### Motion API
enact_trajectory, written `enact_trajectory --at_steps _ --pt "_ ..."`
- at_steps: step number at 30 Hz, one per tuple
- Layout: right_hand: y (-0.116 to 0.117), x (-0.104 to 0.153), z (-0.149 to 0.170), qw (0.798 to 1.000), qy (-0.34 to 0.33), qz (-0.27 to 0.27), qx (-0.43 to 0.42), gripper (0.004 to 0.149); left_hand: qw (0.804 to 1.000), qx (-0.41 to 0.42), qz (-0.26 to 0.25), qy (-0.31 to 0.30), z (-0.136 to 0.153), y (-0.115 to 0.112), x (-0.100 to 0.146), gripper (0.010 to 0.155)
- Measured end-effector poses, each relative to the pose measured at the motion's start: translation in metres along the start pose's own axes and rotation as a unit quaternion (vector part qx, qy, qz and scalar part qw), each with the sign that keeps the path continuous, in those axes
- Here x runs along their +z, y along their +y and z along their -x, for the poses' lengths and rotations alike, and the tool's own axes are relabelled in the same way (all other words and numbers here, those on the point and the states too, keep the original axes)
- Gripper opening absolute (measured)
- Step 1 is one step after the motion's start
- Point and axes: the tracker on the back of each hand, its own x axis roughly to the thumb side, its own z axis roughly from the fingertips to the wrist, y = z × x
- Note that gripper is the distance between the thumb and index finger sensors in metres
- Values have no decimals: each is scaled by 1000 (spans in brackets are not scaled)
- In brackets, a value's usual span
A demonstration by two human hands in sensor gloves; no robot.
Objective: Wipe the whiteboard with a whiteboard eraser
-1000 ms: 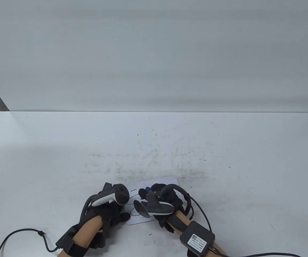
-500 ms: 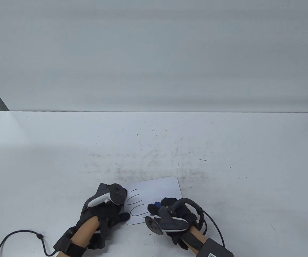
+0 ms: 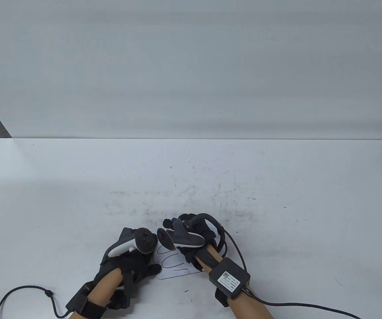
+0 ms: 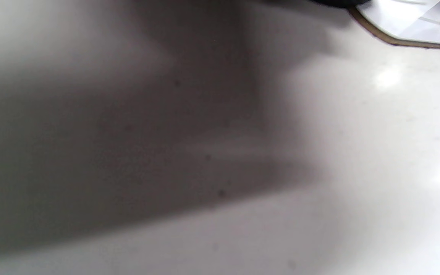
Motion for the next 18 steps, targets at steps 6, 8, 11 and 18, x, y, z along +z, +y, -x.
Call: enact_trajectory --at_steps 6,8,11,18 --pt "-1 11 -10 1000 -11 6 20 64 1000 -4 -2 4 0 0 0 94" --pt "-2 25 -14 999 -15 7 33 64 1000 -6 -3 5 0 0 0 94" --pt "5 42 -21 999 -21 11 43 64 1000 -7 -4 7 0 0 0 94" --pt "-5 109 -15 998 -43 5 40 65 1000 -5 -7 6 0 0 0 94"
